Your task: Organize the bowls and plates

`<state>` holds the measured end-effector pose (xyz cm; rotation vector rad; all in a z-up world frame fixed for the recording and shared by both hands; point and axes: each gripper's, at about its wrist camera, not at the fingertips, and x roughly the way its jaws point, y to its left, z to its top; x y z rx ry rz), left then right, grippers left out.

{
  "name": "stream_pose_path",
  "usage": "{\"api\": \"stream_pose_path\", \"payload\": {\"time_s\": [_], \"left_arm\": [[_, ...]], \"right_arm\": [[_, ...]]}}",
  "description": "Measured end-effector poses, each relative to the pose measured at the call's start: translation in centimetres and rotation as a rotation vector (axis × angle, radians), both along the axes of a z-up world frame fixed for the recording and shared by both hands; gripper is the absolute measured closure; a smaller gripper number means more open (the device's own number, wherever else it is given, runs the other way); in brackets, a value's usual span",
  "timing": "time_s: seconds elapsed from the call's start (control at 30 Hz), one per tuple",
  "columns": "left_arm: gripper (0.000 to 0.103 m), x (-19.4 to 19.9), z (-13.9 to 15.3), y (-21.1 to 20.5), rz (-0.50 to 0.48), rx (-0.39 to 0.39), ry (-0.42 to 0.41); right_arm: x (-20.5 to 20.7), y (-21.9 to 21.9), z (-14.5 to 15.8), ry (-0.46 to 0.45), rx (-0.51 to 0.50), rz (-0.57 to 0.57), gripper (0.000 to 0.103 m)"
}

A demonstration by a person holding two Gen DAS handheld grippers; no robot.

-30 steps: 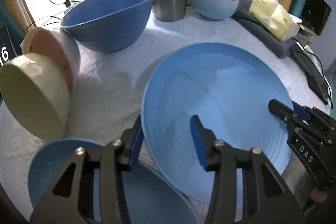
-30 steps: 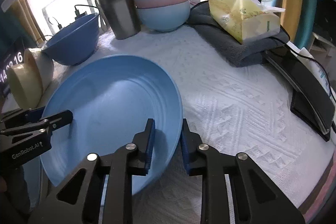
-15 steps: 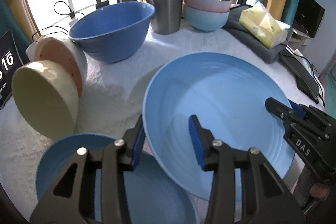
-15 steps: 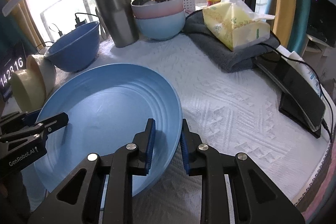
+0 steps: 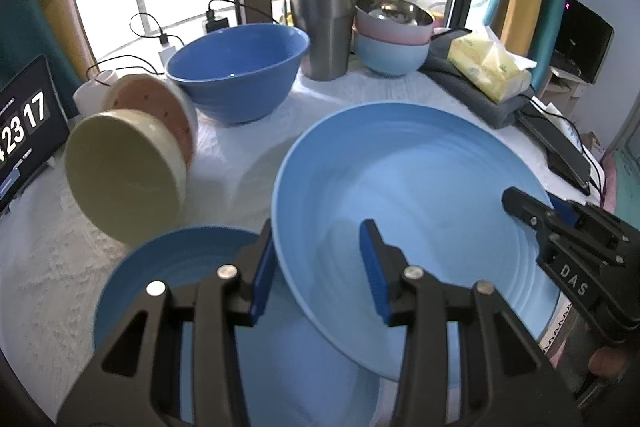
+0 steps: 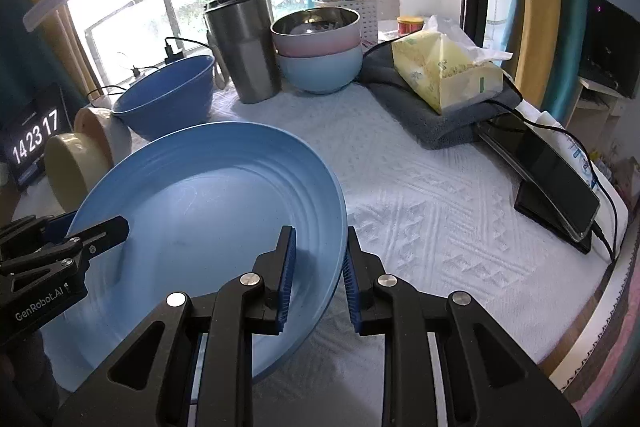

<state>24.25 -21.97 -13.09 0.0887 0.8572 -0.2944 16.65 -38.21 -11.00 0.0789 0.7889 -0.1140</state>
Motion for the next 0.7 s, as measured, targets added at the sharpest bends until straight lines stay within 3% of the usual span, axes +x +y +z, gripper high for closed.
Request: {"api": "stream_pose_path", "payload": {"time_s": [0.7], "left_arm": [[0.061, -4.8, 0.9, 5.3, 0.067, -0.035, -0.028]], "right_arm": [[-3.1, 5.2, 1.4, -0.021, -0.023, 0.062, 0.078]]}}
